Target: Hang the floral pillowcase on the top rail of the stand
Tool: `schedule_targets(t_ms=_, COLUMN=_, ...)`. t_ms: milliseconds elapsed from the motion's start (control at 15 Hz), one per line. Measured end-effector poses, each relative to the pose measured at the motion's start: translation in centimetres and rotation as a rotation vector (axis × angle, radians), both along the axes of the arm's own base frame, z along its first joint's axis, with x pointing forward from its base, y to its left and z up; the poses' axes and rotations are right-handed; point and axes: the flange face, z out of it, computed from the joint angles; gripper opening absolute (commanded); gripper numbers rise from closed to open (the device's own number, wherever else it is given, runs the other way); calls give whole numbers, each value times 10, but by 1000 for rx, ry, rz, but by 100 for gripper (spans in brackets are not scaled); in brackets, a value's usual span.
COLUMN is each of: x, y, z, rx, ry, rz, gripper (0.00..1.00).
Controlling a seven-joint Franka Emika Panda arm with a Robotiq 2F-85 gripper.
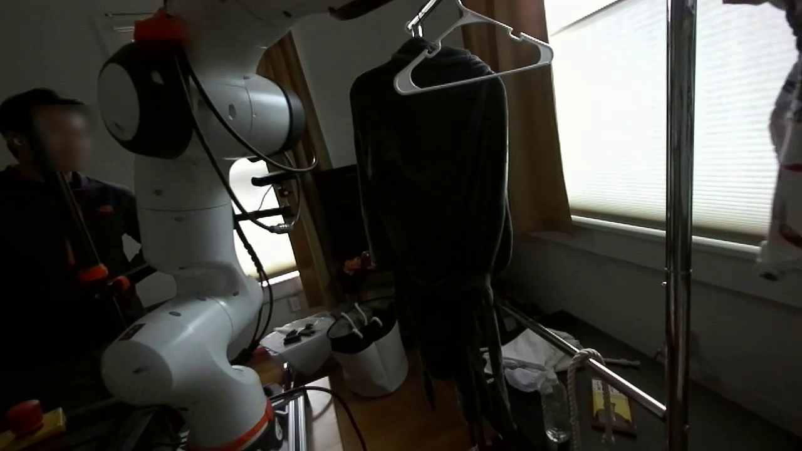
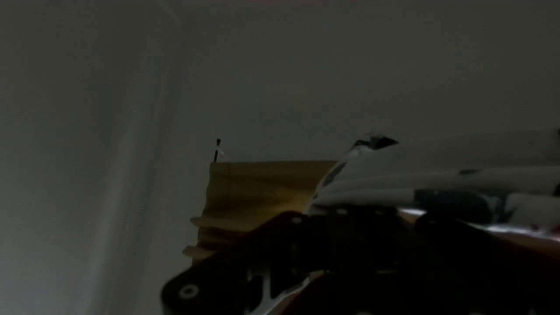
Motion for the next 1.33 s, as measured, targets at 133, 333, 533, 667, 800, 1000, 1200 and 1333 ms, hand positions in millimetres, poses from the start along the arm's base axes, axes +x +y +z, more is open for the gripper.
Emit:
schedule_targets(t_ms=133, x=-5, y=-9, z=-1, rx=1, ry=0, rz=-19, gripper=1)
schedule_targets(t_ms=333, x=-3, y=-7, z=-1, rx=2, ry=-1, rz=-12, gripper=1)
schedule_targets(t_ms=533, x=0, y=7, z=4, rx=-6, ry=-22, rz=38, gripper=1)
schedule_targets(t_ms=667, x=3, y=22, z=8, rx=-20, ry=-42, rz=90, gripper=1)
schedule_targets(t_ms=800, x=10, y=36, z=8, rx=-27, ry=-61, rz=151, gripper=1)
schedule_targets(t_ms=1000, x=18, y=57, z=5, rx=-53, ry=-91, rz=260, gripper=1)
schedule_targets(t_ms=1200, x=21, y=73, z=4, rx=-65, ry=-126, rz=357, gripper=1)
schedule_targets(t_ms=1333, x=21, y=85, z=6, rx=-74, ry=-145, rz=413, gripper=1)
